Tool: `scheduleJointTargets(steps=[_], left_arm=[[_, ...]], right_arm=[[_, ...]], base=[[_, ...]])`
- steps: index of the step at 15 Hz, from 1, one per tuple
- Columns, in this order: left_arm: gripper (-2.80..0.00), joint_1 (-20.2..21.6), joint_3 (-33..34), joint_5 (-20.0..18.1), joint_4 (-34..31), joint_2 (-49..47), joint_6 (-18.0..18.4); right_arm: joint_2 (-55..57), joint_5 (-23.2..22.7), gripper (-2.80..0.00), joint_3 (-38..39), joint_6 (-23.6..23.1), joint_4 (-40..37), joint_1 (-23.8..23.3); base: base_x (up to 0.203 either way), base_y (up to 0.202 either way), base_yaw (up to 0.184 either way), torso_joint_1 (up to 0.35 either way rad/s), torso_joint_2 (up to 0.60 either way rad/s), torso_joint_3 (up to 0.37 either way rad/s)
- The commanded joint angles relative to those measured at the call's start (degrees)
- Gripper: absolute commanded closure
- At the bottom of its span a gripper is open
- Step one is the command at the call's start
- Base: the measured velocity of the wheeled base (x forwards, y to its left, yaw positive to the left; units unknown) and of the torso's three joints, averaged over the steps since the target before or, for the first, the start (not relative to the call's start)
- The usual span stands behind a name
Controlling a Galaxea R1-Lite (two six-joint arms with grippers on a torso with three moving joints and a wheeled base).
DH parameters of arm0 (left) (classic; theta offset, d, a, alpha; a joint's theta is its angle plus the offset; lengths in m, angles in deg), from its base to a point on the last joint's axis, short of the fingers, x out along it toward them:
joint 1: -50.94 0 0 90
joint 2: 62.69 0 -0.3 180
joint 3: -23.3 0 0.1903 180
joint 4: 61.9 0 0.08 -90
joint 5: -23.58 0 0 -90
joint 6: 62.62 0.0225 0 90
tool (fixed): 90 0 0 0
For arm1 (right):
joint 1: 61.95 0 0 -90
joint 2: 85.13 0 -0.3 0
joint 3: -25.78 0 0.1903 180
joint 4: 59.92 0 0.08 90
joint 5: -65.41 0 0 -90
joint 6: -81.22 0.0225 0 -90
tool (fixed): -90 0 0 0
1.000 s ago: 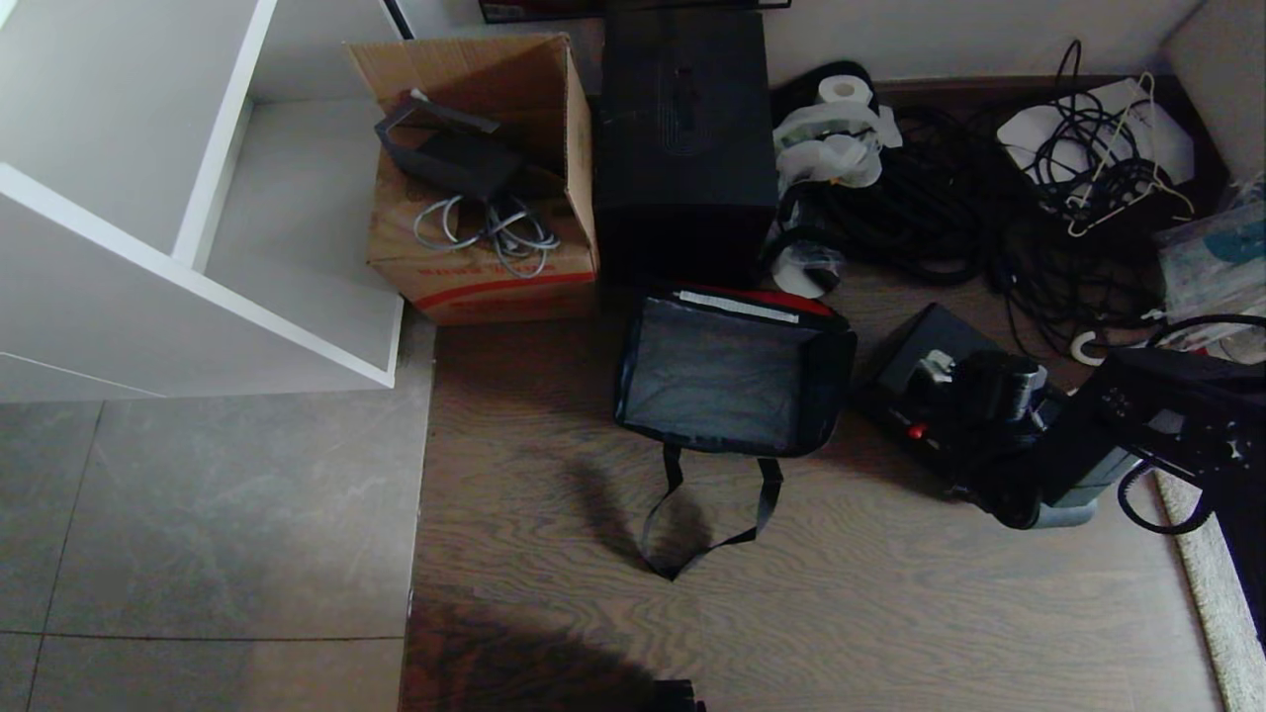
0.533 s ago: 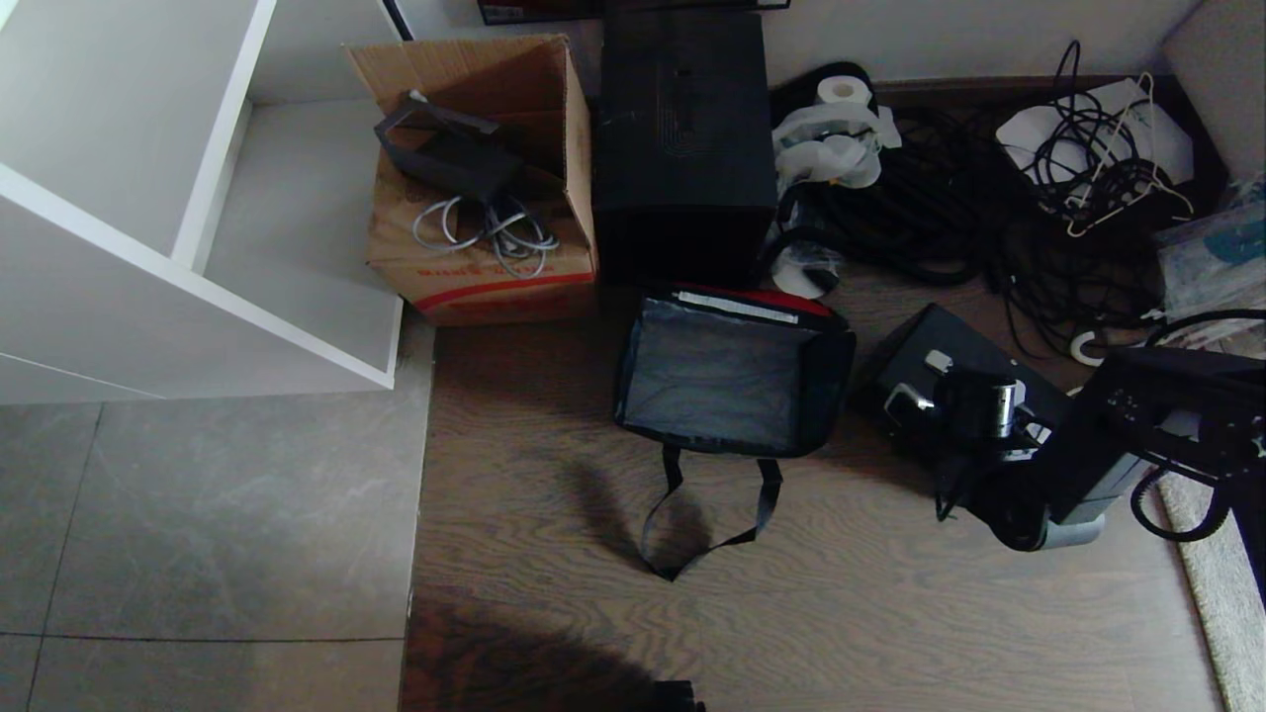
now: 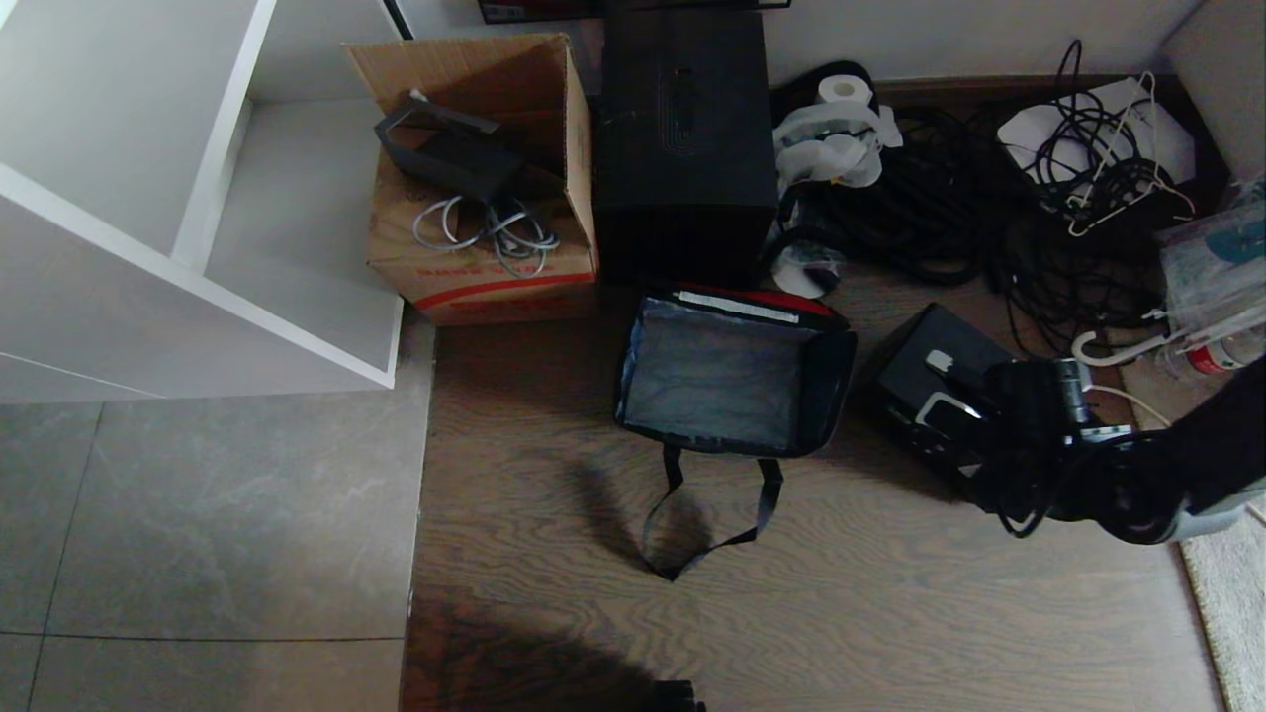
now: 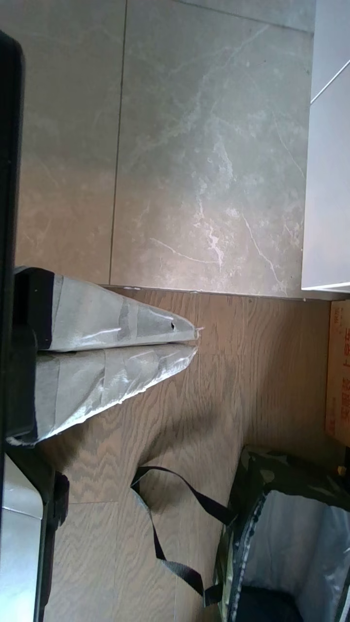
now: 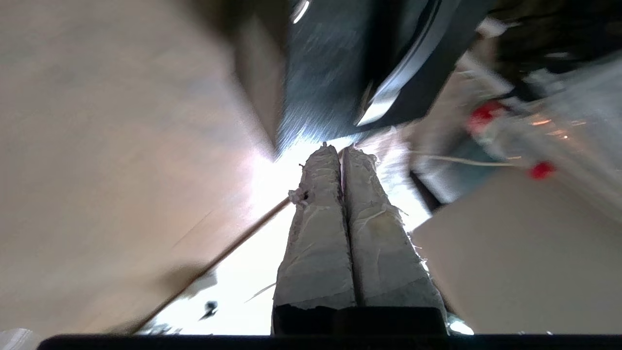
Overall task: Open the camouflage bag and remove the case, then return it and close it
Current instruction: Grip the handle again
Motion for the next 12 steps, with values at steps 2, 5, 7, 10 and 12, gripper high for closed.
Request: scheduleJointTargets(steps=[2, 5, 7, 10, 12], left_arm=[[0.0, 0.0, 0.5, 0.0, 0.0, 0.1, 0.0], [0.0, 0.0, 0.5, 0.0, 0.0, 0.1, 0.0], [0.0, 0.0, 0.5, 0.0, 0.0, 0.1, 0.0], [0.0, 0.0, 0.5, 0.0, 0.0, 0.1, 0.0], [0.0, -0.1, 0.5, 0.0, 0.1, 0.1, 0.0]], right_arm=[[-25.9, -3.0, 0.0, 7.3, 2.4, -13.0, -0.2], [-49.9, -4.9, 0.0, 17.3, 10.3, -21.0, -0.2], [-66.8, -8.4, 0.0, 21.9, 18.1, -29.8, -0.2], [-89.3, -13.6, 0.0, 28.4, 34.3, -43.0, 0.4], [-95.4, -20.4, 0.0, 36.7, 42.5, -40.8, -1.3]], base=[[0.0, 0.0, 0.0, 0.0, 0.0, 0.0], [0.0, 0.0, 0.0, 0.0, 0.0, 0.0], [0.0, 0.0, 0.0, 0.0, 0.0, 0.0], [0.0, 0.0, 0.0, 0.0, 0.0, 0.0], [0.0, 0.0, 0.0, 0.0, 0.0, 0.0]])
